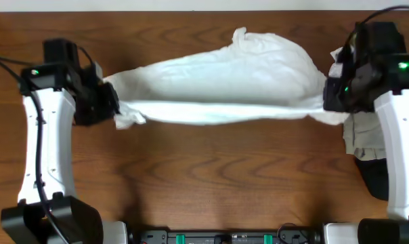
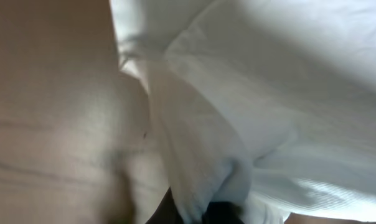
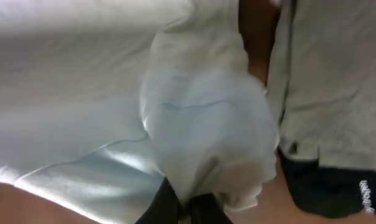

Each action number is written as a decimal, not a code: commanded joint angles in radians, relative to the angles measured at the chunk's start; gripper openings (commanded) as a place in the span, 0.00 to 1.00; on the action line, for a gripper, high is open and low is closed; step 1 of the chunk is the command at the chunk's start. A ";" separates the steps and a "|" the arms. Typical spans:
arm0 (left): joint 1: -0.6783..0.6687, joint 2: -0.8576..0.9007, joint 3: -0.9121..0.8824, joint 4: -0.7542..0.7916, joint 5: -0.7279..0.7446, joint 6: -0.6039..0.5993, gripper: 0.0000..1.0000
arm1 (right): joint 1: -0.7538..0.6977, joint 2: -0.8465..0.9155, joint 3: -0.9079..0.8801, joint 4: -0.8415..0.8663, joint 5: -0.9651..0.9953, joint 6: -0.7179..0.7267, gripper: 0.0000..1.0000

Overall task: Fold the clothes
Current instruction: 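Swing the stretched shirt forward and lay it flat on the table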

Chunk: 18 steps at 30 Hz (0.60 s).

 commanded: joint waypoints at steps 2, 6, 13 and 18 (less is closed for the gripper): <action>0.002 -0.005 -0.111 0.003 -0.034 0.024 0.06 | -0.006 -0.006 -0.133 0.017 0.022 -0.029 0.01; 0.002 -0.005 -0.193 -0.001 -0.033 0.024 0.06 | -0.006 -0.006 -0.267 0.058 0.021 -0.017 0.01; 0.003 -0.005 -0.248 0.008 -0.034 0.024 0.06 | -0.006 -0.006 -0.367 0.136 -0.019 -0.018 0.01; 0.003 -0.005 -0.248 0.056 -0.106 -0.029 0.06 | -0.006 -0.006 -0.367 0.264 -0.019 -0.018 0.01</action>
